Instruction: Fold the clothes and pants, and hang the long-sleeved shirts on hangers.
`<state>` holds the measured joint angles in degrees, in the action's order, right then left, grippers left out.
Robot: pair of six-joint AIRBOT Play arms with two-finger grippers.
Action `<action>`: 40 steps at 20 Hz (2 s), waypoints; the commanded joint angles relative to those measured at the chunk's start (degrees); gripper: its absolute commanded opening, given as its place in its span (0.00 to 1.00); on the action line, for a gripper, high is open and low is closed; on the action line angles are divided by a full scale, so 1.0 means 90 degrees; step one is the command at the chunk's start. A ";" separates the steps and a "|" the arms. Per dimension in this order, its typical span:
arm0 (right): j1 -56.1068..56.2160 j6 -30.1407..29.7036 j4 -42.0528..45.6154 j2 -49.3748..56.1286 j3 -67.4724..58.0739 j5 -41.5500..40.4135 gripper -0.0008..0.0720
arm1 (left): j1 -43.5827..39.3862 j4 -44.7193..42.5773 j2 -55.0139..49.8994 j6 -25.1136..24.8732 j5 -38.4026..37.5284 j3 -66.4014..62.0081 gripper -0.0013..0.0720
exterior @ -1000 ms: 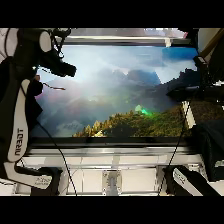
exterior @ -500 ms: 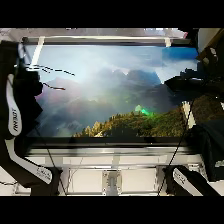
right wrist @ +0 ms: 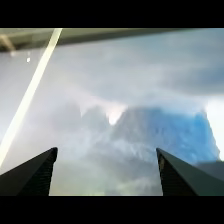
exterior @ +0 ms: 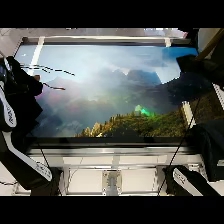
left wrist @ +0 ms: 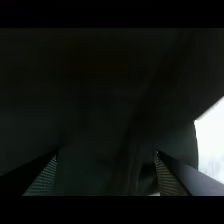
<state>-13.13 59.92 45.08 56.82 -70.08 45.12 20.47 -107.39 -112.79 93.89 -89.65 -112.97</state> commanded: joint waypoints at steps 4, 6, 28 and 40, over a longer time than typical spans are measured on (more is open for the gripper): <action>0.0002 -0.0002 -0.0032 -0.0007 -0.0716 -0.0068 0.96 | 0.0051 -0.0442 -0.0597 -0.0180 0.0104 -0.0005 0.75; 0.0002 0.0000 -0.0032 -0.0005 -0.0721 0.0012 0.96 | 0.0039 -0.0449 -0.0549 -0.0661 -0.0083 -0.0012 0.04; -0.0916 0.0444 0.4874 -0.0461 -0.1911 0.4085 0.96 | -0.7980 0.4233 0.2035 -0.1350 0.2698 -0.0005 0.04; -0.1569 0.0459 0.2620 0.0199 -0.1151 0.3956 0.96 | -0.7584 -0.1226 0.2081 -0.0117 0.4065 -0.0520 0.89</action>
<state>-26.96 64.03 80.82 56.80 -83.77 80.75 -53.95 -95.11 -98.67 83.70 -53.49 -116.66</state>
